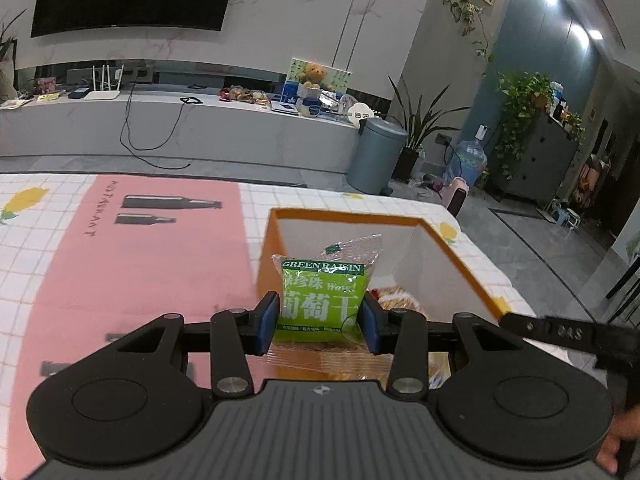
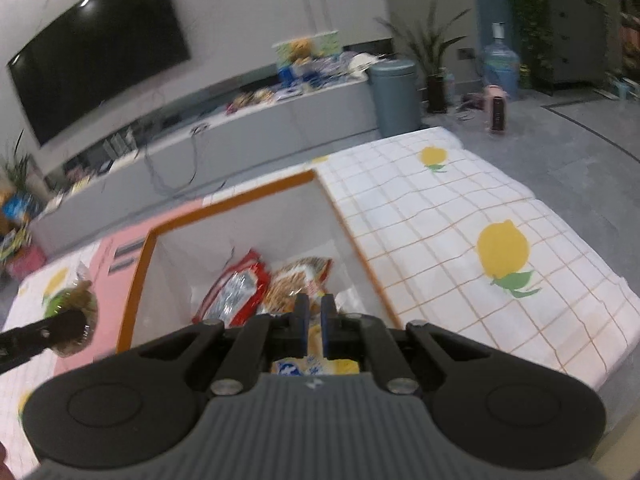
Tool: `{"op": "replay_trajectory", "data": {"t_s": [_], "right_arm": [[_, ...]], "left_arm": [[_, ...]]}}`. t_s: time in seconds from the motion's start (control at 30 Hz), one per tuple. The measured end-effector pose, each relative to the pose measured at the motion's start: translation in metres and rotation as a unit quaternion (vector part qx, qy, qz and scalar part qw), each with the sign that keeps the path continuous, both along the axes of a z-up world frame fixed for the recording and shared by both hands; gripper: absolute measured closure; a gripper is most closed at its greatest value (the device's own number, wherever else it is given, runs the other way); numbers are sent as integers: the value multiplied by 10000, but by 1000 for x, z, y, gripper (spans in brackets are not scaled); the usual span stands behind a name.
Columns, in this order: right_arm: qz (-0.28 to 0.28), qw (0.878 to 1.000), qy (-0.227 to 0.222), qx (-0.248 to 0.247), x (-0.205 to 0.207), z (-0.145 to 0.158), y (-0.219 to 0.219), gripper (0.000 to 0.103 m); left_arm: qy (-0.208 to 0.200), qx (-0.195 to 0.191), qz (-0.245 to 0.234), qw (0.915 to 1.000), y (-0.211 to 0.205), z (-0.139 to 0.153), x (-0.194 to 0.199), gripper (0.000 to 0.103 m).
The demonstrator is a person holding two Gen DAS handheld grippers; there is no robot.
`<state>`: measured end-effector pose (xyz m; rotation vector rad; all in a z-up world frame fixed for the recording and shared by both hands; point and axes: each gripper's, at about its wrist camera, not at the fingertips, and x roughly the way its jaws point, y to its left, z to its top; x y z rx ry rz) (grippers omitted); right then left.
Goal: Organize snacks
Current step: 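Lower the green raisin packet into the box and open the left tool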
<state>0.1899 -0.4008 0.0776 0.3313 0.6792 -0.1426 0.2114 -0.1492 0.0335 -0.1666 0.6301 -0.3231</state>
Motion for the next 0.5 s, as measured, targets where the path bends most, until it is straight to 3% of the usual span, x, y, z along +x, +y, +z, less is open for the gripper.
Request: {"op": "replay_trajectory", "data": {"t_s": [0.27, 0.5], "right_arm": [[-250, 9985, -281, 388, -10, 7, -17, 100], [-312, 9974, -363, 545, -15, 7, -23, 100]], "left_arm": [[268, 453, -76, 9986, -52, -7, 42, 55], [606, 333, -306, 9971, -89, -19, 79, 55]]}}
